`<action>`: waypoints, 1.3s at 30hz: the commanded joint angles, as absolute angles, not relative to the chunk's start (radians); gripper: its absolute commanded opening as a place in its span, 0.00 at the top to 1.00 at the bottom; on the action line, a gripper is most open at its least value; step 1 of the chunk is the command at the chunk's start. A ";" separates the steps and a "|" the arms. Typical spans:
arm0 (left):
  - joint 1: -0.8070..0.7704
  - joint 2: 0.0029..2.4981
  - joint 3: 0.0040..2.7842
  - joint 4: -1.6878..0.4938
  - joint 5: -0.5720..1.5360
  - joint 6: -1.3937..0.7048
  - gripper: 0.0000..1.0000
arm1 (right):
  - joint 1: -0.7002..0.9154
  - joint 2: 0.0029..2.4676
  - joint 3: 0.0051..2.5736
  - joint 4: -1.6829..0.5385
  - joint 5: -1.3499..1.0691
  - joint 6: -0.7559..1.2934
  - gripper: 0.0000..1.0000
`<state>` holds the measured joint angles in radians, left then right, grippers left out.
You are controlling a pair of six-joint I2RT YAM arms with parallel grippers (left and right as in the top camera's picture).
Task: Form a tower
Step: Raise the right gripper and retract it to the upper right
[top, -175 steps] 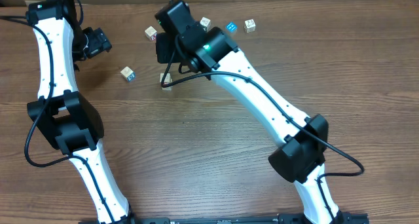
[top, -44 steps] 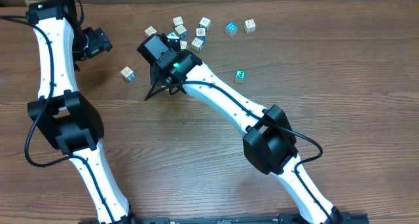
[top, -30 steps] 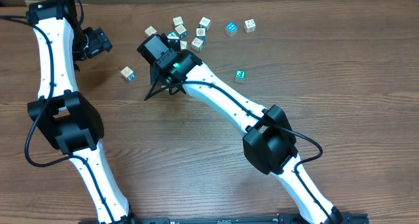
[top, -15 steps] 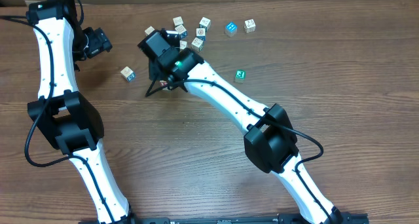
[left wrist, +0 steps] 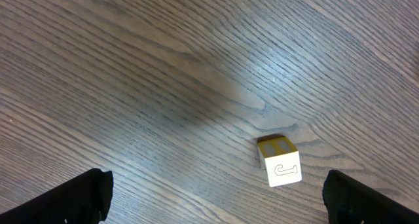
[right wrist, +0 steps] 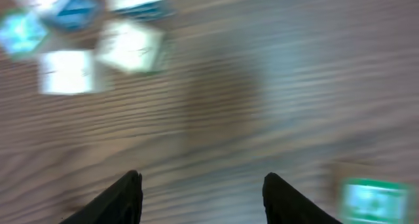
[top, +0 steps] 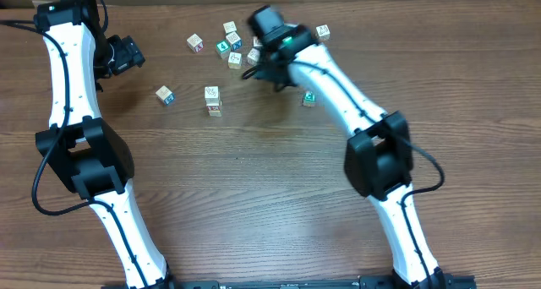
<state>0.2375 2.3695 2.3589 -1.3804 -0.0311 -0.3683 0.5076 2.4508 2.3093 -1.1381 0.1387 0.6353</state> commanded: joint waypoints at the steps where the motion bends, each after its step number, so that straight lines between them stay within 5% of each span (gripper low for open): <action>1: 0.236 2.350 2.377 -1.379 -0.033 -0.390 0.00 | 0.393 2.394 2.321 -1.193 0.157 0.619 0.43; 9: 0.235 2.350 2.377 -1.379 -0.033 -0.390 0.00 | 0.114 2.394 2.321 -1.367 0.157 0.598 0.25; 13: 0.235 2.350 2.377 -1.379 -0.033 -0.390 0.01 | -0.001 2.394 2.321 -1.423 0.156 0.598 0.00; 24: 0.235 2.350 2.377 -1.379 -0.033 -0.390 0.00 | -0.170 2.394 2.318 -1.471 0.138 0.598 0.00; 39: 0.235 2.350 2.376 -1.379 -0.033 -0.390 0.00 | -0.194 2.394 2.318 -1.309 0.138 0.598 0.00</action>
<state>0.2375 2.3695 2.3589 -1.3804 -0.0311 -0.3683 -0.1909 2.4447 2.3093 -1.3212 0.1364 0.5987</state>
